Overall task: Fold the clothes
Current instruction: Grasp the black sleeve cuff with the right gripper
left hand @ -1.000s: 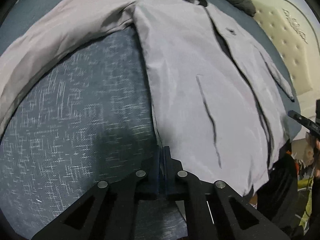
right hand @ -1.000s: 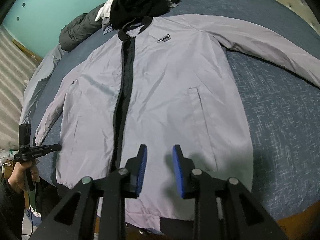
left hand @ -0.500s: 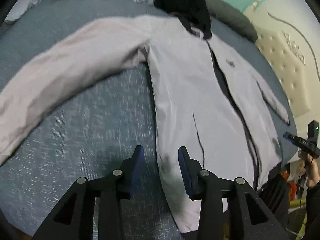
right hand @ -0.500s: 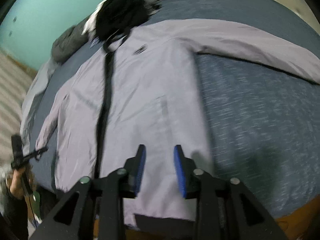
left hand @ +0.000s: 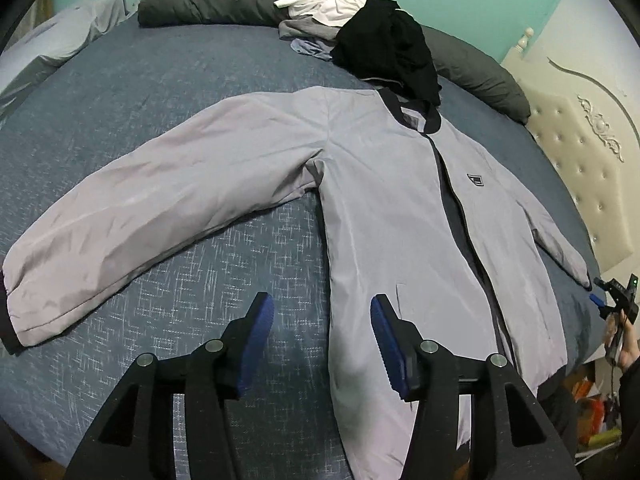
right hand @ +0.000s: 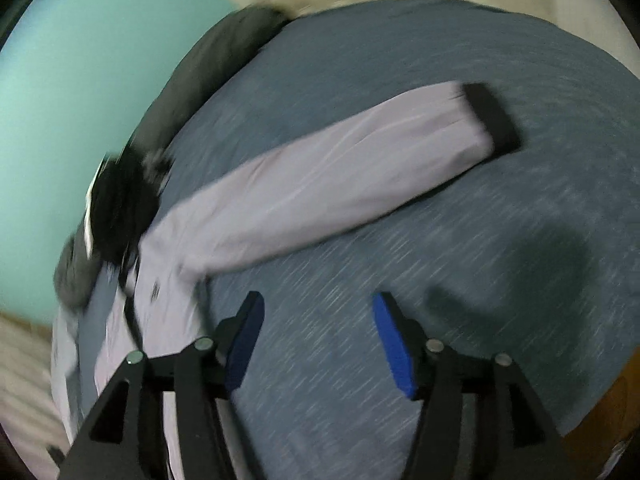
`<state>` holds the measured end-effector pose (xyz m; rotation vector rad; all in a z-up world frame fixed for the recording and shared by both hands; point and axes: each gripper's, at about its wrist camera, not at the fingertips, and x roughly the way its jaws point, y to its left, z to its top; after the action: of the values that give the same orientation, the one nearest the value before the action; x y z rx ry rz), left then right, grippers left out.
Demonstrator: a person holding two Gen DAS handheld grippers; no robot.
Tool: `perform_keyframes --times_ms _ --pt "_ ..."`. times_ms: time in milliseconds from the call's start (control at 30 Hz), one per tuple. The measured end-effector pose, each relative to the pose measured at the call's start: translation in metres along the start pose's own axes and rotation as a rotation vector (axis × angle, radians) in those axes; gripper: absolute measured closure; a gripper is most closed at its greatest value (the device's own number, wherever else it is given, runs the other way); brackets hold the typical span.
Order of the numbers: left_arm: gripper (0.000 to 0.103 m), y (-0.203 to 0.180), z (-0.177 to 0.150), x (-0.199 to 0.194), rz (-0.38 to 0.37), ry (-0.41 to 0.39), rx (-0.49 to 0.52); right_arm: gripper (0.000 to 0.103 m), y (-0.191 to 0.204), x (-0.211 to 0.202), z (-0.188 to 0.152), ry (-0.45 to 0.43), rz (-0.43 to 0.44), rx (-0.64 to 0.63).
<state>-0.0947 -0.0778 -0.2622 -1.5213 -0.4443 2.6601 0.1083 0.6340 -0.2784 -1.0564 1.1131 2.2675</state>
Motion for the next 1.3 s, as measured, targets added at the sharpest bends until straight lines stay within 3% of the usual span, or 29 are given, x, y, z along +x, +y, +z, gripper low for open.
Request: perform_keyframes --times_ms 167,400,633,733,767,867,967,1300 --pt "0.048 -0.009 0.003 0.003 0.012 0.003 -0.009 0.042 -0.043 0.006 0.038 -0.052 -0.047 0.072" --pt "0.047 -0.023 0.012 0.012 0.035 0.019 0.009 0.034 -0.093 0.013 0.066 -0.102 -0.079 0.167" --pt "0.046 -0.038 0.019 0.015 0.038 0.023 0.033 0.034 -0.121 0.023 0.068 -0.153 -0.026 0.267" --pt "0.045 -0.042 0.021 0.015 0.043 0.022 0.044 0.034 -0.12 0.026 0.072 -0.164 -0.011 0.235" --pt "0.045 -0.042 0.022 0.014 0.044 0.022 0.046 0.038 -0.118 0.025 0.074 -0.165 -0.01 0.218" --pt "0.045 -0.04 0.022 0.013 0.044 0.023 0.046 0.064 -0.111 0.026 0.078 -0.158 -0.007 0.175" --pt "0.045 -0.038 0.021 0.013 0.041 0.025 0.041 0.079 -0.102 0.019 0.08 -0.183 0.015 0.134" --pt "0.045 -0.03 0.019 0.002 0.01 0.001 0.019 0.087 -0.025 -0.022 0.095 -0.274 0.094 -0.097"
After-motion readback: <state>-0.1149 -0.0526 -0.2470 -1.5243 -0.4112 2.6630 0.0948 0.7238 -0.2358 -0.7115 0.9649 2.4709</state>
